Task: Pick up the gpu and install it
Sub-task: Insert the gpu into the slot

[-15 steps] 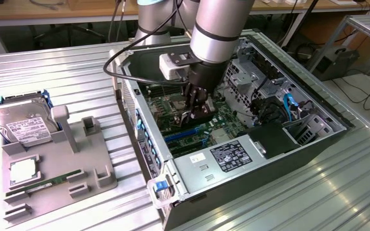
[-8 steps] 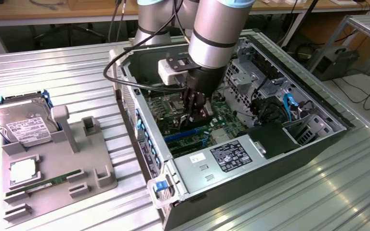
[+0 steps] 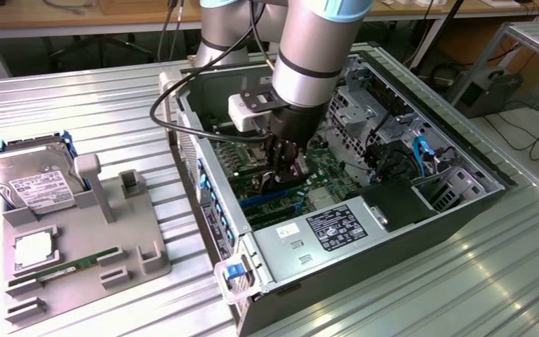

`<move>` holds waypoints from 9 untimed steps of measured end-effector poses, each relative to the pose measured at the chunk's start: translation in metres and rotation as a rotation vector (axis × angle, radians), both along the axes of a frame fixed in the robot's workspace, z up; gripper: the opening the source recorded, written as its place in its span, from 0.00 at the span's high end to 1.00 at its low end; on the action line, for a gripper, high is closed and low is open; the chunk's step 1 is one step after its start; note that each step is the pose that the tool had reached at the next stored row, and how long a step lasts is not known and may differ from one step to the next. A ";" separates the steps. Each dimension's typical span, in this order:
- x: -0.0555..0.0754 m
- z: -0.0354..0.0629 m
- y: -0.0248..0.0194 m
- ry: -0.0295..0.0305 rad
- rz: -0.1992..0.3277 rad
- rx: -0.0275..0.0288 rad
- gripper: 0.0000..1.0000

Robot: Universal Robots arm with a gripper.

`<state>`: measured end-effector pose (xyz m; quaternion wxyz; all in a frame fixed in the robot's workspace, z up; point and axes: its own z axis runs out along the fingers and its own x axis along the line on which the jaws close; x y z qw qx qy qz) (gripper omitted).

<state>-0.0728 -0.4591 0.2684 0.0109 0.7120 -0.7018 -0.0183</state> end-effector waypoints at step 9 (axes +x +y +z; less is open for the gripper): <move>-0.002 -0.0018 0.0006 0.0023 0.000 0.0001 0.74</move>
